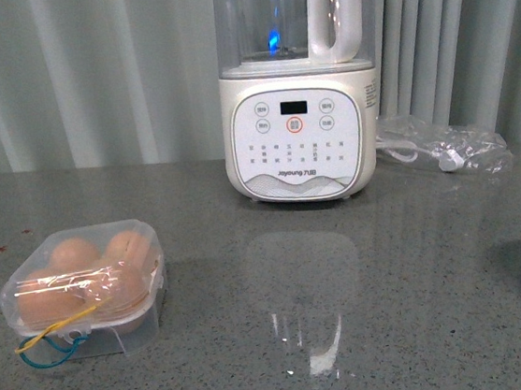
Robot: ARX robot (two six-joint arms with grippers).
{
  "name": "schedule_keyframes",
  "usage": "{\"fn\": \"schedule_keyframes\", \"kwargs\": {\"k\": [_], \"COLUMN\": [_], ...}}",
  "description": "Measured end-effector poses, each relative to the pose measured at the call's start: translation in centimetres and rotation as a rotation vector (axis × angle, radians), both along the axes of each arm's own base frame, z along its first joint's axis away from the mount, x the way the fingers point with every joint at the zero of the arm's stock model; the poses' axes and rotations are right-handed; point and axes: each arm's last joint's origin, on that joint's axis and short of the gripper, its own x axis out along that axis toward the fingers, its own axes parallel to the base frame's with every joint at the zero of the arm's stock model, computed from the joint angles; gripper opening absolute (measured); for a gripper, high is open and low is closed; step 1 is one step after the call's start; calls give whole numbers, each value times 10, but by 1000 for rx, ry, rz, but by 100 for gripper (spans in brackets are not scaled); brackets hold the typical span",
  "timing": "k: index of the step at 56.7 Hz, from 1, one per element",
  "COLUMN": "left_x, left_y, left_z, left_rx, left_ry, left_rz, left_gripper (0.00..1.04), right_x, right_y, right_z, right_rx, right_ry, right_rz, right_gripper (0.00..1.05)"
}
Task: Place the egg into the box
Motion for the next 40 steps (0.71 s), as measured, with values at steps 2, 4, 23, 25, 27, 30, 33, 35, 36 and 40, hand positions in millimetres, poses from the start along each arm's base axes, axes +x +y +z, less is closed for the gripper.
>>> {"fn": "schedule_keyframes", "kwargs": {"k": [2,4,23,25,27,30,33,35,36,40], "left_x": [-3,-7,-29,-30,-31,-34,-36,-37,-38,-40], "left_y": [-3,-7,-28,-29,-30,-32,-37,-39,-40,-42], "left_z": [-7,-14,-54,-56,-58,-61,-64,-66,-67,-70], "left_rx": [-8,-4,-33,-34,-36,-38,-36,-37,-38,-40], "left_ry": [-109,-211,-283,-285,-287,-291,-291,-289,-291,-290], "left_rz": [4,-2,-1,-2,-3,-1,18,16,11,-3], "left_gripper": [81,72,8,3,4,4,4,4,4,4], "right_x": [0,0,0,0,0,0,0,0,0,0], "right_y": [0,0,0,0,0,0,0,0,0,0], "right_z": [0,0,0,0,0,0,0,0,0,0], "right_rx": [0,0,0,0,0,0,0,0,0,0], "right_ry": [0,0,0,0,0,0,0,0,0,0], "right_rz": [0,0,0,0,0,0,0,0,0,0], "right_gripper": [98,98,98,98,98,98,98,98,98,98]}}
